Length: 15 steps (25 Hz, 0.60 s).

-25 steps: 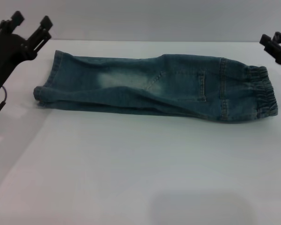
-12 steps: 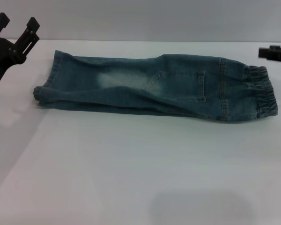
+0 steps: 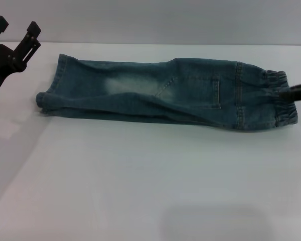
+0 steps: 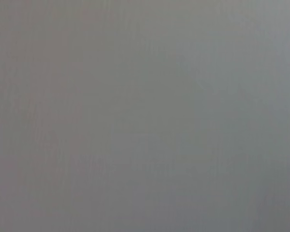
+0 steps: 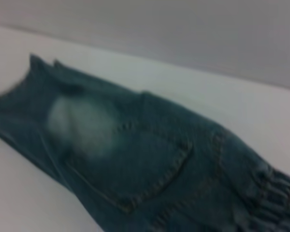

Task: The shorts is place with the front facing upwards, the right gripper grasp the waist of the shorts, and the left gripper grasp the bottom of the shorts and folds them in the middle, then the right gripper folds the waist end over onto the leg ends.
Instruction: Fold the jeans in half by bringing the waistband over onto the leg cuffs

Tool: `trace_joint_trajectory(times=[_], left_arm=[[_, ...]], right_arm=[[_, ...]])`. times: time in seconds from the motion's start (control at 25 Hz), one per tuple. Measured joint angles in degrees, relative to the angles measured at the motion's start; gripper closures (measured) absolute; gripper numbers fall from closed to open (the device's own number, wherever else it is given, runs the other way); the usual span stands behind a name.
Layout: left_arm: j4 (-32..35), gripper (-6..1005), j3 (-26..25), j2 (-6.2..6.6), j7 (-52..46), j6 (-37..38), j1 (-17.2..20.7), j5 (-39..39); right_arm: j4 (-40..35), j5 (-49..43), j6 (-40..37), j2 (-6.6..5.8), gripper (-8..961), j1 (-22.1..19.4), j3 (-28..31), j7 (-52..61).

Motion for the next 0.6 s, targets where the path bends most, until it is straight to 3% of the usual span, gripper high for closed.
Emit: trace_joint_trajectory(times=[0.6], left_arm=[[-0.79,188,-0.99,0.19,0.02,-0.19,0.18,-0.13]], right_arm=[[-0.35,-11.07,1.52,0.43,561,2.1,-7.06,3.73]])
